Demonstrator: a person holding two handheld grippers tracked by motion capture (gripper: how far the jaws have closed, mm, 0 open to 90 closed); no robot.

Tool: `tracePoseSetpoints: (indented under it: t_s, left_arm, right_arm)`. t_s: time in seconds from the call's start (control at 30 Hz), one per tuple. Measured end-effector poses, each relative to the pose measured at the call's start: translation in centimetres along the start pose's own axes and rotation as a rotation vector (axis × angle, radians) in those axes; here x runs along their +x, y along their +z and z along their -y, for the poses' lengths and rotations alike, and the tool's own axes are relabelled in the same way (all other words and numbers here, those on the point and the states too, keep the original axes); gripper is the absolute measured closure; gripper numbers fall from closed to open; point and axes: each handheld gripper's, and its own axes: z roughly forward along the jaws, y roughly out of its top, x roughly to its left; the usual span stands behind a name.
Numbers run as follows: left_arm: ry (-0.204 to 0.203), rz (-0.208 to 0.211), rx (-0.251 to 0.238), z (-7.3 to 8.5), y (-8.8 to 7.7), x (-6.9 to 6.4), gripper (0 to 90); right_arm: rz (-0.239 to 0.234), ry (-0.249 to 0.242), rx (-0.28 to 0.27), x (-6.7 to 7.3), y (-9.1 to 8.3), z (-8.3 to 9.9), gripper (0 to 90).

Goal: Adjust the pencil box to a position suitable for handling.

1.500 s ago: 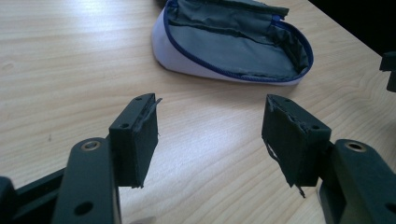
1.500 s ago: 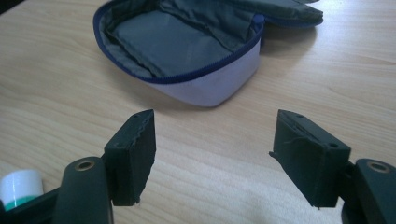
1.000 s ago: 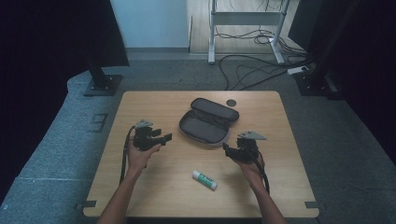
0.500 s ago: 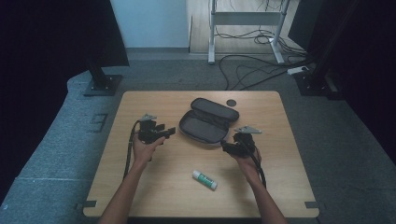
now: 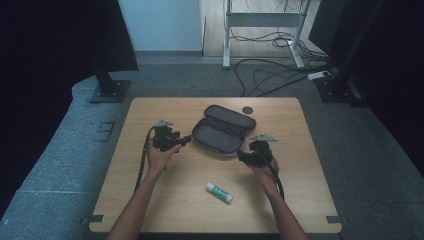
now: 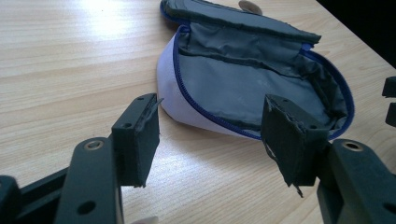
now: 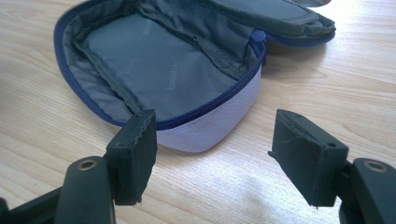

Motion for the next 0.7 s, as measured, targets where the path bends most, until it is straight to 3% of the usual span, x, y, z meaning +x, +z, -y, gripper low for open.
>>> tracePoseSetpoints:
  t_s: [0.7]
  left_arm:
    - [-0.032, -0.023, 0.039, -0.5, 3.5, 0.7, 38.1]
  right_arm:
    - [0.015, 0.011, 0.006, -0.4, 1.8, -1.0, 31.4]
